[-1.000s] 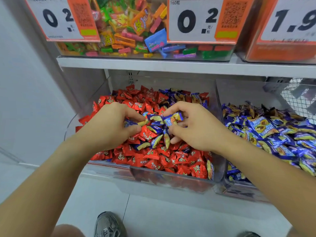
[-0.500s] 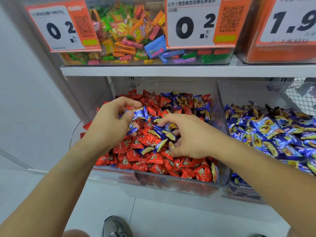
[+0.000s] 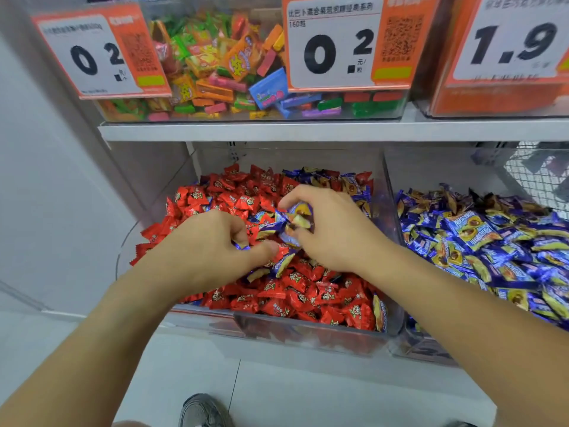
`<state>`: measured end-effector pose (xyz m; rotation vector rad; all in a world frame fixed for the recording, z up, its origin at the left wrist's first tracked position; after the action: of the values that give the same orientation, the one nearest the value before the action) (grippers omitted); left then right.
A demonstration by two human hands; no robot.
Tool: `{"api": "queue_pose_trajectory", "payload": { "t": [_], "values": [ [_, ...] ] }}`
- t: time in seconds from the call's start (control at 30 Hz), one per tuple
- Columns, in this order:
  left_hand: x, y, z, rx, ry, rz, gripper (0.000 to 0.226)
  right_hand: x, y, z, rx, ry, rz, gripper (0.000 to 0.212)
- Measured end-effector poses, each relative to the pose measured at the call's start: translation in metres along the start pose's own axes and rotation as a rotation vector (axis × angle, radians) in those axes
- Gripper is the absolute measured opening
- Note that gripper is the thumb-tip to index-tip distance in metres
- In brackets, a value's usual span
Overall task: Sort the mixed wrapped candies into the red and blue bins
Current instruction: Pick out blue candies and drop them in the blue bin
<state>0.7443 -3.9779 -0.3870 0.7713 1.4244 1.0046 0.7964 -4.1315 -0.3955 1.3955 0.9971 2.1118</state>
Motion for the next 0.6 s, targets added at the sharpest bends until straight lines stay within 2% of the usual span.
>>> {"api": "queue_pose_trajectory", "payload": {
  "t": [0.03, 0.1, 0.2, 0.3, 0.4, 0.47, 0.6],
  "values": [
    [-0.005, -0.001, -0.005, 0.02, -0.061, 0.097, 0.05, 0.0, -0.009, -0.001, 0.083, -0.01, -0.021, 0.044],
    [-0.004, -0.004, -0.001, 0.034, -0.075, 0.182, 0.043, 0.001, -0.019, -0.003, 0.195, 0.002, -0.066, 0.053],
    [-0.004, -0.004, 0.002, 0.009, -0.099, 0.22, 0.032, 0.006, -0.021, -0.002, 0.218, 0.03, -0.093, 0.063],
    [-0.003, -0.003, 0.003, 0.003, -0.13, 0.253, 0.022, 0.008, -0.023, -0.002, 0.233, 0.048, -0.089, 0.05],
    [-0.003, -0.002, 0.002, 0.017, -0.134, 0.297, 0.035, 0.009, -0.02, 0.0, 0.164, 0.077, -0.075, 0.029],
    [-0.005, -0.004, 0.0, 0.043, -0.134, 0.319, 0.044, 0.008, -0.015, 0.001, 0.104, 0.059, -0.021, 0.022],
    [-0.004, -0.006, -0.001, 0.009, -0.154, 0.334, 0.026, 0.003, -0.005, 0.001, 0.036, 0.011, 0.075, 0.016]
  ]
}}
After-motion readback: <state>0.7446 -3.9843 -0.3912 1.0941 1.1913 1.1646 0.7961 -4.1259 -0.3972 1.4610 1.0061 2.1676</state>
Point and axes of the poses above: each hand's wrist, its own z-axis towards the middle knuckle, its own y-axis out of the back of the hand, x = y × z, the point moved 8 cm from there along z, towards the middle knuckle, and after that the axes turned 9 degrees about -x, right-handed, at the moved point
